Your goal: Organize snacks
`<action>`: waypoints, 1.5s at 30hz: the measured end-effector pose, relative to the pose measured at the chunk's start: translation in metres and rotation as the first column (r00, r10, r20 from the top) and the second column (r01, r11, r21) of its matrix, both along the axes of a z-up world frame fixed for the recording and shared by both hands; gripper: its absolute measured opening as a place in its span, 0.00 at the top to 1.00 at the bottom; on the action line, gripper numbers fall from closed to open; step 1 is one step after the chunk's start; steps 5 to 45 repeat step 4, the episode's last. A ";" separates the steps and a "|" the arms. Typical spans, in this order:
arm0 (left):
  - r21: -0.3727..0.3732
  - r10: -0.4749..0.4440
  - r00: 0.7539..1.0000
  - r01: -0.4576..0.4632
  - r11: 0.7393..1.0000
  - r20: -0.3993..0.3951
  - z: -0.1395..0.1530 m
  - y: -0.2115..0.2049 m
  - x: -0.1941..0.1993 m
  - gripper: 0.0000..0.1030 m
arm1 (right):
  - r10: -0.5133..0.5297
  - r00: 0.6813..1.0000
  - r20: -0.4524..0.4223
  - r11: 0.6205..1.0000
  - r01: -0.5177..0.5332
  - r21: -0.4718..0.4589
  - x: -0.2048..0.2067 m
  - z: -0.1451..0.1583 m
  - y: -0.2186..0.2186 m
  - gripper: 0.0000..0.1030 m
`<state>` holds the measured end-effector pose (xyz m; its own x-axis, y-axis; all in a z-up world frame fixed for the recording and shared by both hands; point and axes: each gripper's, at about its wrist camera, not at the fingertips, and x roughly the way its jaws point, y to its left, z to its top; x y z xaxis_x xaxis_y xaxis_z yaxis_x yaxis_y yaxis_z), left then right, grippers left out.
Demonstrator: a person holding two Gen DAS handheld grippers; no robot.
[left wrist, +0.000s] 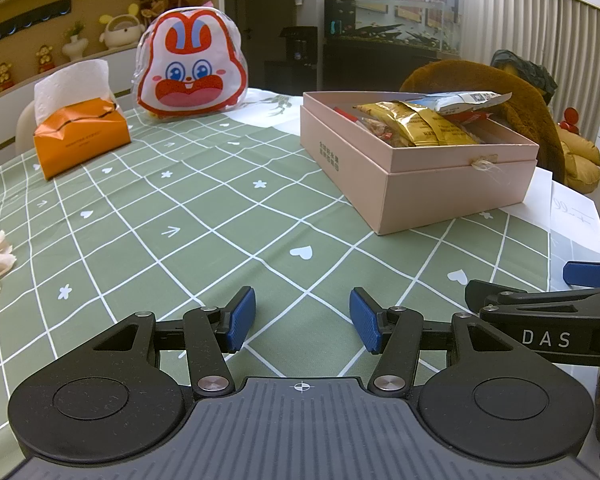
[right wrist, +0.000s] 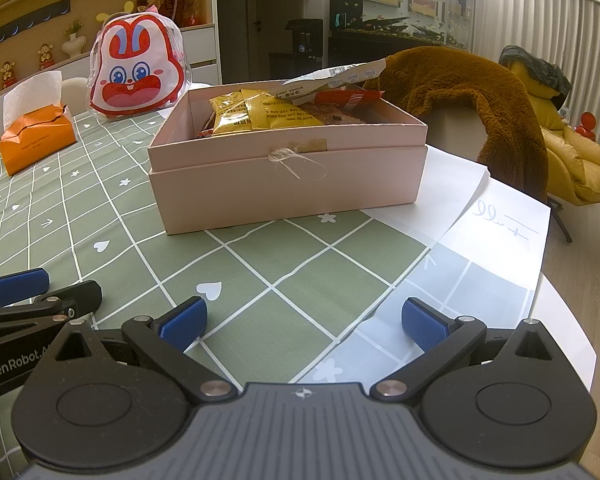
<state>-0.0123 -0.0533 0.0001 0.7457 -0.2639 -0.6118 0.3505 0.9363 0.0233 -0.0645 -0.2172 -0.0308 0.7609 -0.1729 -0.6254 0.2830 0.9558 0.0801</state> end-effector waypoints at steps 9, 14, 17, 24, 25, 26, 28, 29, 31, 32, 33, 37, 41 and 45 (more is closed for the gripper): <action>0.000 0.002 1.000 -0.002 1.000 0.000 0.000 0.000 0.000 0.43 | 0.000 1.000 0.000 1.000 0.000 0.000 0.000 0.000 0.000 0.00; 0.000 0.002 1.000 -0.002 1.000 0.000 0.000 0.000 0.000 0.43 | 0.000 1.000 0.000 1.000 0.000 0.000 0.000 0.000 0.000 0.00; 0.000 0.002 1.000 -0.002 1.000 0.000 0.000 0.000 0.000 0.43 | 0.000 1.000 0.000 1.000 0.000 0.000 0.000 0.000 0.000 0.00; 0.000 0.002 1.000 -0.002 1.000 0.000 0.000 0.000 0.000 0.43 | 0.000 1.000 0.000 1.000 0.000 0.000 0.000 0.000 0.000 0.00; 0.000 0.002 1.000 -0.002 1.000 0.000 0.000 0.000 0.000 0.43 | 0.000 1.000 0.000 1.000 0.000 0.000 0.000 0.000 0.000 0.00; 0.000 0.002 1.000 -0.002 1.000 0.000 0.000 0.000 0.000 0.43 | 0.000 1.000 0.000 1.000 0.000 0.000 0.000 0.000 0.000 0.00; 0.000 0.002 1.000 -0.002 1.000 0.000 0.000 0.000 0.000 0.43 | 0.000 1.000 0.000 1.000 0.000 0.000 0.000 0.000 0.000 0.00; 0.000 0.002 1.000 -0.002 1.000 0.000 0.000 0.000 0.000 0.43 | 0.000 1.000 0.000 1.000 0.000 0.000 0.000 0.000 0.000 0.00; 0.000 0.002 1.000 -0.002 1.000 0.000 0.000 0.000 0.000 0.43 | 0.000 1.000 0.000 1.000 0.000 0.000 0.000 0.000 0.000 0.00; 0.000 0.002 1.000 -0.002 1.000 0.000 0.000 0.000 0.000 0.43 | 0.000 1.000 0.000 1.000 0.000 0.000 0.000 0.000 0.000 0.00; 0.000 0.002 1.000 -0.002 1.000 0.000 0.000 0.000 0.000 0.43 | 0.000 1.000 0.000 1.000 0.000 0.000 0.000 0.000 0.000 0.00; 0.000 0.002 1.000 -0.002 1.000 0.000 0.000 0.000 0.000 0.43 | 0.000 1.000 0.000 1.000 0.000 0.000 0.000 0.000 0.000 0.00; 0.000 0.002 1.000 -0.002 1.000 0.000 0.000 0.000 0.000 0.43 | 0.000 1.000 0.000 1.000 0.000 0.000 0.000 0.000 0.000 0.00; 0.000 0.002 1.000 -0.002 1.000 0.000 0.000 0.000 0.000 0.43 | 0.000 1.000 0.000 1.000 0.000 0.000 0.000 0.000 0.000 0.00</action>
